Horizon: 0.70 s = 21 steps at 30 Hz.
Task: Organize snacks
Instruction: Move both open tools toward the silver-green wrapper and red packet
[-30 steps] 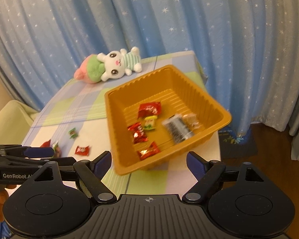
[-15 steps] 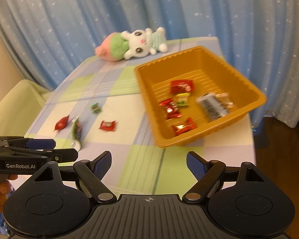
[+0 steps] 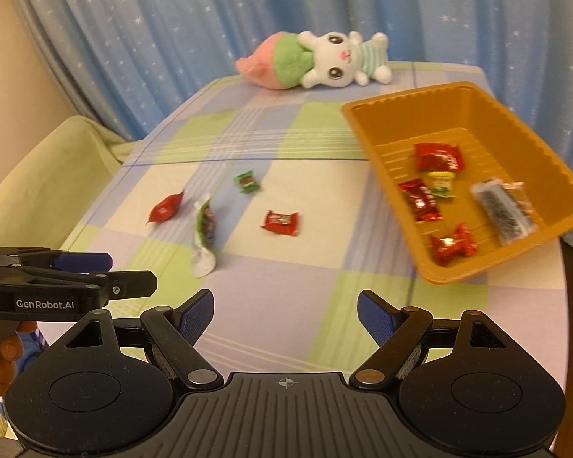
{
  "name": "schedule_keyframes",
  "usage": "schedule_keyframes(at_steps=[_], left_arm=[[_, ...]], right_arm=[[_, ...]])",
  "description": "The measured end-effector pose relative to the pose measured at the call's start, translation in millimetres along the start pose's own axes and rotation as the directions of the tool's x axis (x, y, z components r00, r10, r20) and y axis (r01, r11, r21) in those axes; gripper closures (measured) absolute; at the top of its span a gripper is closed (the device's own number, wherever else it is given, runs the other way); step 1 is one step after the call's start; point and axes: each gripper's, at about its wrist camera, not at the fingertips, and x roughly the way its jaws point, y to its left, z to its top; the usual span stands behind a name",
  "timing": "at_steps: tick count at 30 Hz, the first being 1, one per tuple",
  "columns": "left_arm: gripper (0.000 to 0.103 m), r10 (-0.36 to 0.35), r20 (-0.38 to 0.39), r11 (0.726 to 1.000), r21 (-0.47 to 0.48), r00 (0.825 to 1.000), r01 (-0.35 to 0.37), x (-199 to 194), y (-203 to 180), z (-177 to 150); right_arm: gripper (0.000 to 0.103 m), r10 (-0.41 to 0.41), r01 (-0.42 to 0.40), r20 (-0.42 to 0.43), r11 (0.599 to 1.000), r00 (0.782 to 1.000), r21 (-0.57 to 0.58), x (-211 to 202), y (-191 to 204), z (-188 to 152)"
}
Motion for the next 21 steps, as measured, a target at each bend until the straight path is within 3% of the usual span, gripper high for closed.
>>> schedule_keyframes(at_steps=[21], left_arm=[[0.028,0.094,-0.003,0.992,-0.083,0.996,-0.094,-0.8,105.2,-5.8]], right_arm=[[0.021,0.013,-0.016,-0.039,0.998,0.999,-0.056,79.3,68.5,14.4]])
